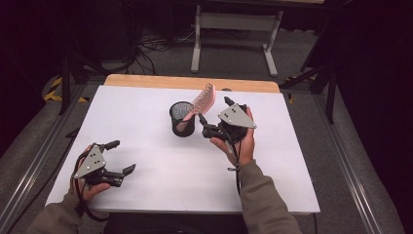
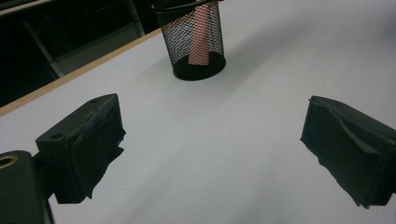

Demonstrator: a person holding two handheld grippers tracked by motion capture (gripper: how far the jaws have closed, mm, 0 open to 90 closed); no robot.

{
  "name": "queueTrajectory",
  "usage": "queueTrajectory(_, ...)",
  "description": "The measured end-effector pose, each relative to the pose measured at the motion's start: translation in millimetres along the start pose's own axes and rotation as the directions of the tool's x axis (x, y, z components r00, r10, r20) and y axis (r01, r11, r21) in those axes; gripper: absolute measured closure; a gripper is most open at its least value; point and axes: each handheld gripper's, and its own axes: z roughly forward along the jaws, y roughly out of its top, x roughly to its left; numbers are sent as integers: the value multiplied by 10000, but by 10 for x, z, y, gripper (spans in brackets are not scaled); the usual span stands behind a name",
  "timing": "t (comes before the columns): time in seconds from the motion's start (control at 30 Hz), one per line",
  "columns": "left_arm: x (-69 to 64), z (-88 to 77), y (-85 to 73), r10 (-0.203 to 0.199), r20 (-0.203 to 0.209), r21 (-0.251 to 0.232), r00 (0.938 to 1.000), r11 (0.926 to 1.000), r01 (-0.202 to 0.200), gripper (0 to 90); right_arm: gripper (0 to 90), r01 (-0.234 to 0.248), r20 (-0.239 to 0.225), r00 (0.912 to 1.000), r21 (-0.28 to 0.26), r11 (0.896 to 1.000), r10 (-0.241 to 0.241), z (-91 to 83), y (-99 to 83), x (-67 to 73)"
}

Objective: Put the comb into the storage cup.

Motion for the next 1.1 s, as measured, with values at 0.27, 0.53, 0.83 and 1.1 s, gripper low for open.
queueTrajectory(0.27,0,-1,1,-7,-10,-3,10000,10000,7,65,86,113,3,9999,6,9999,-113,-42,-15,3)
queueTrajectory(0.53,3,2,0,-43,-6,2,10000,10000,43,63,86,233,-39,9997,45,9997,-233,-102,-45,9)
queueTrajectory(0.83,1,6,1,-10,3,39,10000,10000,10,64,86,330,-90,9994,45,9994,-329,-173,-75,8)
queueTrajectory(1.1,0,6,1,-8,-23,44,10000,10000,8,63,87,449,-52,9990,33,9990,-449,-231,-103,16)
